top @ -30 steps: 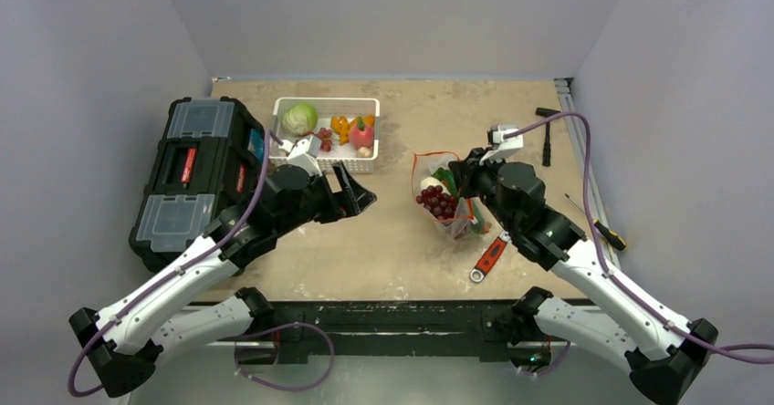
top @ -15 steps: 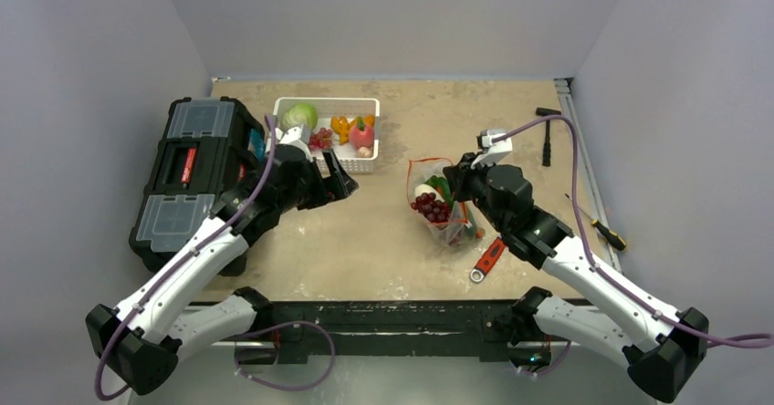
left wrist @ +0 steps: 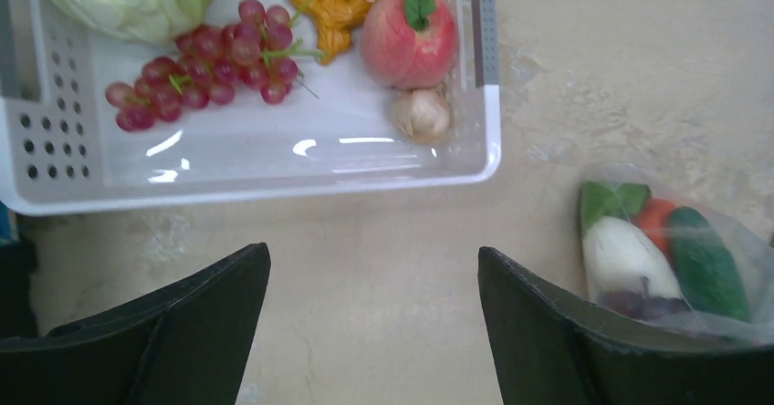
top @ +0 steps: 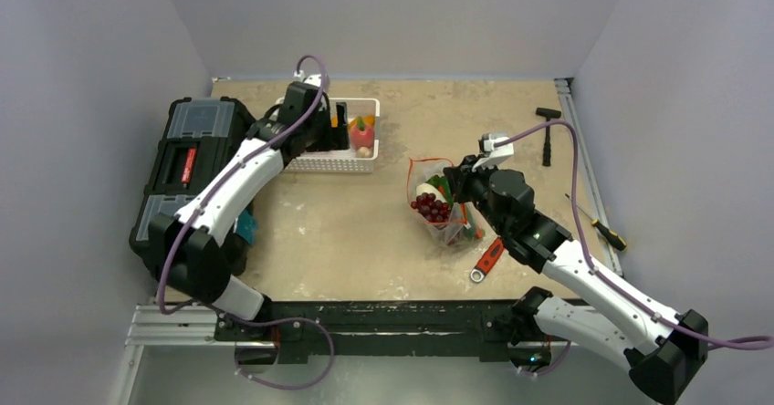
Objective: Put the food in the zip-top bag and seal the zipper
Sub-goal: Pick up the fake fruit from the bin.
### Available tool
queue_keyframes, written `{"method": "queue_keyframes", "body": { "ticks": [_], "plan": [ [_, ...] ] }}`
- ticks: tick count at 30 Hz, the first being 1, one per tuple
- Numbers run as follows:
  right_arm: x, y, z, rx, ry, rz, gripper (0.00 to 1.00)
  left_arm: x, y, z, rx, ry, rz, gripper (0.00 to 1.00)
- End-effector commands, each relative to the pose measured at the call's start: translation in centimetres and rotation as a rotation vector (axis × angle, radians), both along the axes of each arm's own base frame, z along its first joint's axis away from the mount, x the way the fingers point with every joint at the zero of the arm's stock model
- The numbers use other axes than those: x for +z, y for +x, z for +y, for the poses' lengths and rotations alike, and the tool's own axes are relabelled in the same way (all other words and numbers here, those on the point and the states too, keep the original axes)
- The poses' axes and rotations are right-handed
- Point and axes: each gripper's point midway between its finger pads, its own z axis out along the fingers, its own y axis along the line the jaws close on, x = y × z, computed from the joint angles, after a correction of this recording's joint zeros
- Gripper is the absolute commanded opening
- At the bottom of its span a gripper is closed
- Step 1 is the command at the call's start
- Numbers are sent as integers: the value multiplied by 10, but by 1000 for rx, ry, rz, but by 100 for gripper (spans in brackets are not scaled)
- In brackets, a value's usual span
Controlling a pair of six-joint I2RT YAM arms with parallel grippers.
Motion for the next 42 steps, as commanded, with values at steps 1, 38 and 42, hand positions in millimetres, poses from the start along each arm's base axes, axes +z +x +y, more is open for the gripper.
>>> {"method": "queue_keyframes", "body": {
  "ticks": [1, 38, 42],
  "plan": [
    [25, 1, -4, -11, 47, -90, 0, 12, 38, 17, -115, 264, -62, 83],
    [18, 1, 4, 25, 39, -86, 0, -152, 134, 55, -343, 892, 392, 75],
    [17, 2, 4, 25, 38, -85, 0, -159, 129, 59, -338, 904, 405, 52]
  ]
}}
